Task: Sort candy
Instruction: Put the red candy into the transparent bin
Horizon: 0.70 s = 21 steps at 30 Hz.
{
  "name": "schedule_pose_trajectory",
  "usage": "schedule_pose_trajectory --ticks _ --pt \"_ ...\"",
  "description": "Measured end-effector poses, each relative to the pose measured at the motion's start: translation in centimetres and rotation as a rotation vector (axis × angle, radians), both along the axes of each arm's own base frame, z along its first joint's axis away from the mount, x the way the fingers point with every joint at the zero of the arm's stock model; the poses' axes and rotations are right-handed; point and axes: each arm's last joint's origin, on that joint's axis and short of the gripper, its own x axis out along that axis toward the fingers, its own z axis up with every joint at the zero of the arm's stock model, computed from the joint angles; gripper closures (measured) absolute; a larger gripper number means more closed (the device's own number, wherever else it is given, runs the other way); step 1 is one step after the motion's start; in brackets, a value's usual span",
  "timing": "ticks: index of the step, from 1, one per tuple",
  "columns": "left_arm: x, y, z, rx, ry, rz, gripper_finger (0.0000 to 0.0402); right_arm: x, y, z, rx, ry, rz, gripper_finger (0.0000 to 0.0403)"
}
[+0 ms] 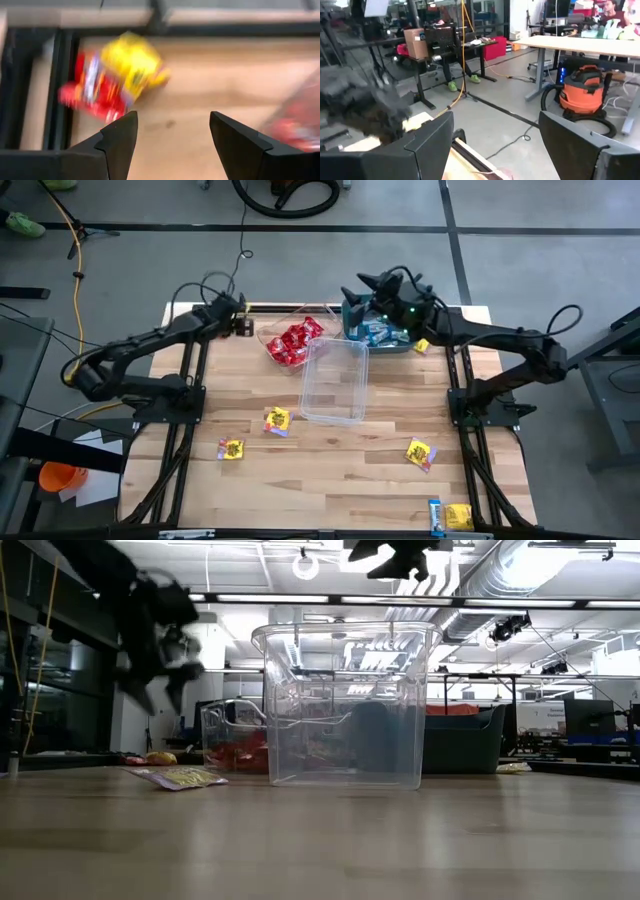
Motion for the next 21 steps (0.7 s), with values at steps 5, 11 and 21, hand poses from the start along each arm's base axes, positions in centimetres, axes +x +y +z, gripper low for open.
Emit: schedule_pose_trajectory --ticks 5,11,21 --pt "-1.4 -0.9 -3.5 -0.078 0.021 0.144 0.0165 -0.1 0.0 -0.5 0.052 0.029 -0.004 0.0114" --pt "-2.4 -1.5 -5.0 -0.026 0.029 0.322 0.0165 -0.2 0.0 -1.3 0.103 0.076 -0.009 0.0114" --pt "-3.3 -0.3 -6.2 0.033 -0.065 0.487 0.0165 -0.2 0.0 -1.4 0.111 0.091 -0.002 0.0114"
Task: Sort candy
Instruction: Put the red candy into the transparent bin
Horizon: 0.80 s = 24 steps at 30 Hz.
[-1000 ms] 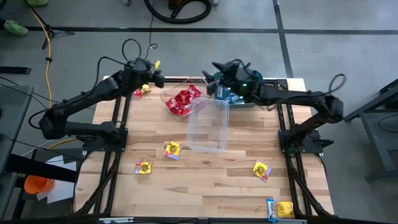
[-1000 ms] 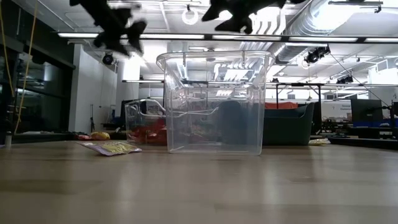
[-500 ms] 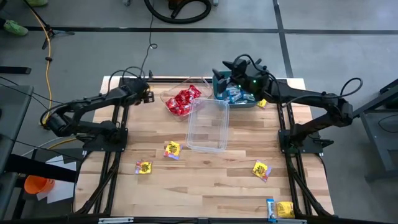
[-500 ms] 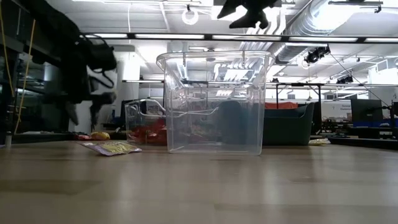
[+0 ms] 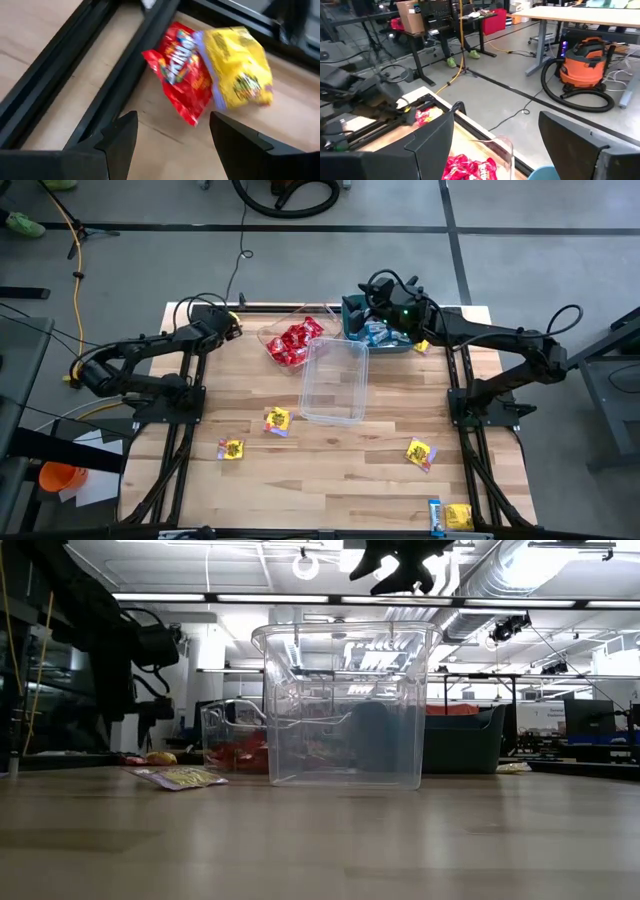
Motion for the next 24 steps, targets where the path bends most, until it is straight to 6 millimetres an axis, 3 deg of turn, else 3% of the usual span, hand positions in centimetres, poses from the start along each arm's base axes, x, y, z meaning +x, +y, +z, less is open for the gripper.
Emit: schedule_pose_trajectory --ticks 14,18,24 --pt "0.4 2.2 -2.5 -0.012 -0.110 0.097 0.0173 0.0 0.2 -0.2 0.030 0.006 0.024 0.0114" --pt "0.5 2.1 -2.8 -0.014 -0.090 0.116 0.0233 0.0 0.2 -0.3 0.041 0.006 0.036 0.0114" --pt "0.8 0.8 -2.9 -0.035 -0.041 0.120 0.0382 0.1 0.2 -0.4 0.067 0.003 0.047 0.0114"
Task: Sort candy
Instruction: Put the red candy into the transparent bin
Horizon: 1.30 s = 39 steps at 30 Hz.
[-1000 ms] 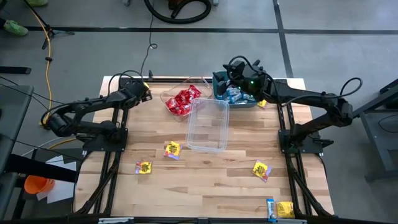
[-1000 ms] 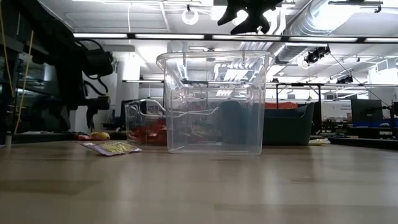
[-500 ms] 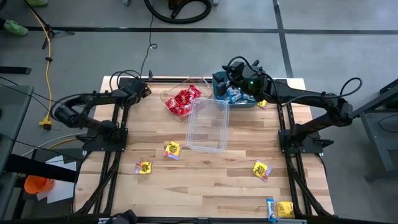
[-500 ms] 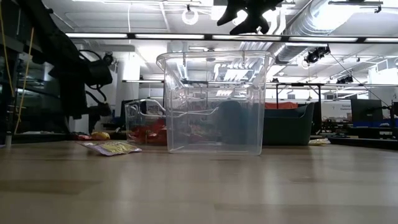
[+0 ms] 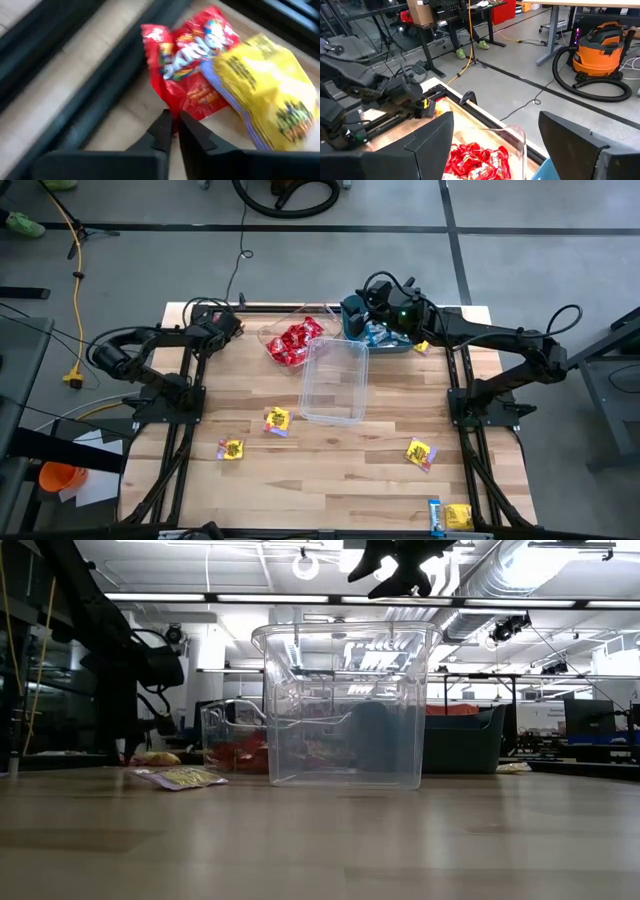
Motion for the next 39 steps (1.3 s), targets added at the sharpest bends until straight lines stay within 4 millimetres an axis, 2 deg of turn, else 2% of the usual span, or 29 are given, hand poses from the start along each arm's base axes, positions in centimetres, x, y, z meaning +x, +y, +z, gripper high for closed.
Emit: schedule_pose_trajectory --ticks 6,11,14,23,27,35,39 --pt "-0.1 -0.9 0.6 -0.018 -0.048 -0.110 0.0400 0.0 0.0 0.0 0.005 -0.003 0.010 0.0114" --pt "-0.2 -2.9 1.7 -0.028 -0.079 -0.225 0.0401 0.0 0.0 0.0 0.025 -0.015 0.007 0.0114" --pt "0.1 -4.3 2.7 -0.002 -0.109 -0.292 0.0402 0.0 0.1 0.0 0.027 -0.015 0.015 0.0114" --pt "1.3 -7.9 6.8 0.119 -0.362 -0.537 0.0401 0.1 0.1 0.0 0.027 -0.018 0.018 0.0114" --pt "0.6 -8.7 10.1 0.213 -0.386 -0.574 0.0401 0.1 0.1 0.0 0.027 -0.019 0.018 0.0114" --pt "-0.8 -9.4 19.8 0.542 -0.375 -0.697 0.0401 0.1 0.1 0.0 0.021 -0.015 0.020 0.0114" --pt "-0.4 -9.5 22.6 0.608 -0.340 -0.814 0.0401 0.1 0.1 0.0 0.021 -0.015 0.020 0.0114"
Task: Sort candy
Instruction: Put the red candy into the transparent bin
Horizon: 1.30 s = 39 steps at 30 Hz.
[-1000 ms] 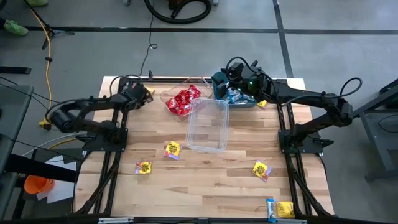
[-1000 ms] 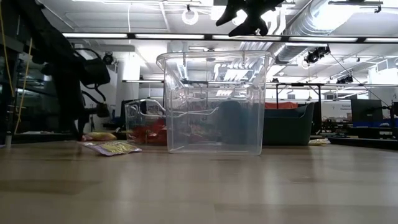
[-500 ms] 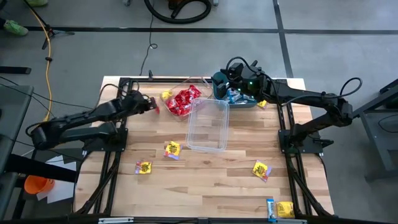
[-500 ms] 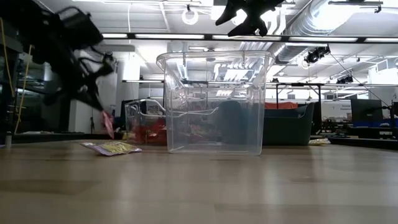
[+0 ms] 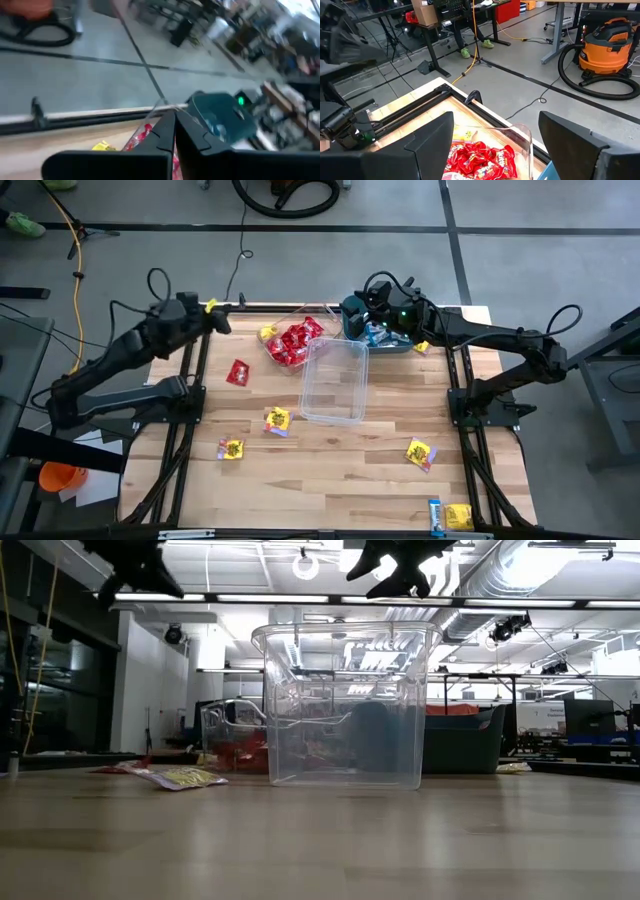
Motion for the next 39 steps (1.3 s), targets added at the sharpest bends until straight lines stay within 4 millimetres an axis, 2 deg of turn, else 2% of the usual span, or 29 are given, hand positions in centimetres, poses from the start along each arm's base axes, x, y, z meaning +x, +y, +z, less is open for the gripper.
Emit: schedule_pose_trajectory --ticks 4,9,14,18,21,25,33,39 --pt "0.7 -0.1 -0.7 -0.002 0.127 -0.111 0.0401 0.0 0.0 0.0 0.001 0.000 0.003 0.0114" --pt "1.4 -0.3 -3.8 -0.211 0.389 -0.133 0.0371 0.0 0.0 0.0 0.005 -0.001 0.020 0.0114" --pt "3.4 -0.1 -6.4 -0.315 0.601 -0.166 0.0301 0.0 0.1 -0.1 0.008 0.008 0.021 0.0114" --pt "5.1 0.0 -9.7 -0.377 0.701 -0.184 0.0235 0.0 0.1 -0.3 0.015 0.029 0.021 0.0114" --pt "5.6 0.0 -12.3 -0.466 0.767 -0.144 0.0195 -0.1 0.1 -0.6 0.044 0.044 0.031 0.0114" --pt "5.9 0.1 -15.1 -0.575 0.795 -0.144 0.0159 -0.2 0.2 -0.9 0.067 0.064 0.036 0.0114" --pt "6.2 0.8 -19.0 -0.653 0.765 -0.102 0.0147 -0.2 0.2 -0.9 0.069 0.062 0.035 0.0114" --pt "6.3 0.9 -20.1 -0.660 0.823 -0.066 0.0150 -0.2 0.2 -0.9 0.087 0.051 0.039 0.0114"
